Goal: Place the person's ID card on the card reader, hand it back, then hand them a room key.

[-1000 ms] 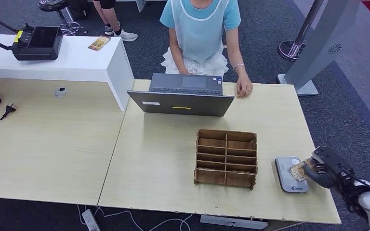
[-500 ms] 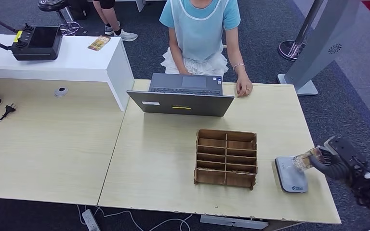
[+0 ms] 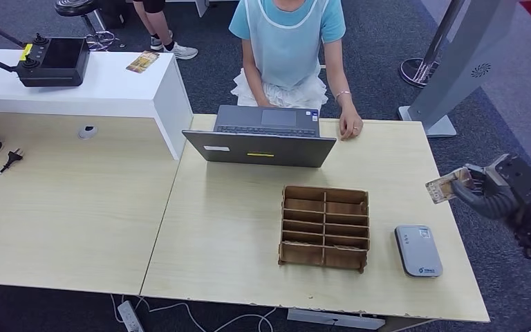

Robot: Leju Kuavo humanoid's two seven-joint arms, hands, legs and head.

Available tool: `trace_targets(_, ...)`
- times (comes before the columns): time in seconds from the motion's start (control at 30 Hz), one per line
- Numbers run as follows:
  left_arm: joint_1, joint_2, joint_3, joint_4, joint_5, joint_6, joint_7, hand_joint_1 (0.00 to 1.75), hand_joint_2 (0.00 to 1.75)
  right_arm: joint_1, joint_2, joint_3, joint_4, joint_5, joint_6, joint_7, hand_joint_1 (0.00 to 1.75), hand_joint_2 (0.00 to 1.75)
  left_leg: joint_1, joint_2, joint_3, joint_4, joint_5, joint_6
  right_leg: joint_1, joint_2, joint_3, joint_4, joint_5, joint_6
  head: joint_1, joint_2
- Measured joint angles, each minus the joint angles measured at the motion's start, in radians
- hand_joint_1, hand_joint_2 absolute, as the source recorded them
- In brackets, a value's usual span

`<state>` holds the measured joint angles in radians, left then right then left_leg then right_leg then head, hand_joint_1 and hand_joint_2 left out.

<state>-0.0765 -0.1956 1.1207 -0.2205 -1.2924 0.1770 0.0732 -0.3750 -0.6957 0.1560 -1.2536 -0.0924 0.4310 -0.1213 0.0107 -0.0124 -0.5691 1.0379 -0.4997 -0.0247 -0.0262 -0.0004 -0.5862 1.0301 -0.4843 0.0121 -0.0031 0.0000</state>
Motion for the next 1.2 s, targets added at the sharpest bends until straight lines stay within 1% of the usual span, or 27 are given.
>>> trace_targets(0.13, -0.001, -0.001, 0.001, 0.000, 0.004, 0.000, 0.000, 0.00, 0.00, -0.070, 0.027, 0.018, -0.038, 0.052, -0.070, 0.005, 1.75, 1.75, 0.000, 0.000, 0.000, 0.000, 0.001, 0.001, 0.000, 0.000, 0.000, 0.000, 0.000, 0.000, 0.000, 0.000)
trace_targets(0.23, -0.001, -0.003, 0.001, 0.000, 0.004, 0.000, 0.000, 0.00, 0.00, -0.125, 0.058, 0.039, -0.065, 0.123, -0.130, 0.005, 1.75, 1.75, 0.000, 0.000, 0.000, 0.000, 0.001, 0.001, 0.000, 0.000, 0.000, 0.000, 0.000, 0.000, 0.000, 0.000)
trace_targets(0.33, -0.002, -0.004, 0.001, 0.000, 0.004, -0.001, 0.000, 0.00, 0.00, -0.180, 0.095, 0.067, -0.086, 0.211, -0.195, 0.011, 1.75, 1.75, 0.000, 0.000, 0.000, 0.000, 0.001, 0.001, 0.000, 0.000, 0.000, 0.000, 0.001, 0.000, 0.000, 0.000)
trace_targets(0.43, -0.002, -0.005, 0.001, 0.000, 0.000, -0.005, 0.001, 0.00, 0.00, -0.236, 0.132, 0.100, -0.101, 0.326, -0.260, 0.018, 1.75, 1.75, 0.000, 0.000, 0.000, 0.000, 0.002, 0.001, 0.000, 0.000, 0.000, 0.000, 0.001, 0.000, 0.000, 0.000)
trace_targets(0.53, -0.002, -0.005, 0.001, 0.000, -0.002, -0.010, 0.002, 0.00, 0.00, -0.294, 0.166, 0.135, -0.107, 0.426, -0.307, 0.034, 1.75, 1.75, 0.000, 0.000, 0.000, 0.000, 0.002, 0.001, 0.000, 0.000, 0.000, 0.001, 0.001, 0.000, 0.000, 0.000)
trace_targets(0.77, -0.002, -0.005, 0.001, 0.000, -0.011, -0.015, 0.004, 0.00, 0.00, -0.426, 0.220, 0.219, -0.098, 0.654, -0.375, 0.090, 1.75, 1.75, 0.000, 0.000, 0.000, 0.000, 0.002, 0.001, 0.000, 0.000, 0.000, 0.001, 0.001, 0.001, 0.000, 0.000)
trace_targets(0.93, -0.003, -0.005, 0.000, 0.000, -0.016, -0.019, 0.005, 0.00, 0.00, -0.523, 0.252, 0.284, -0.064, 0.838, -0.419, 0.122, 1.75, 1.75, 0.000, 0.000, 0.000, 0.000, 0.002, 0.001, 0.000, 0.000, 0.000, 0.001, 0.001, 0.001, 0.000, 0.000)
trace_targets(1.2, -0.003, -0.004, -0.012, 0.000, -0.034, -0.032, 0.005, 0.00, 0.00, -0.657, 0.324, 0.353, 0.044, 0.959, -0.418, 0.127, 1.75, 1.75, 0.000, 0.000, 0.000, 0.000, 0.002, 0.002, 0.000, 0.000, 0.000, 0.001, 0.001, 0.001, 0.000, 0.000)
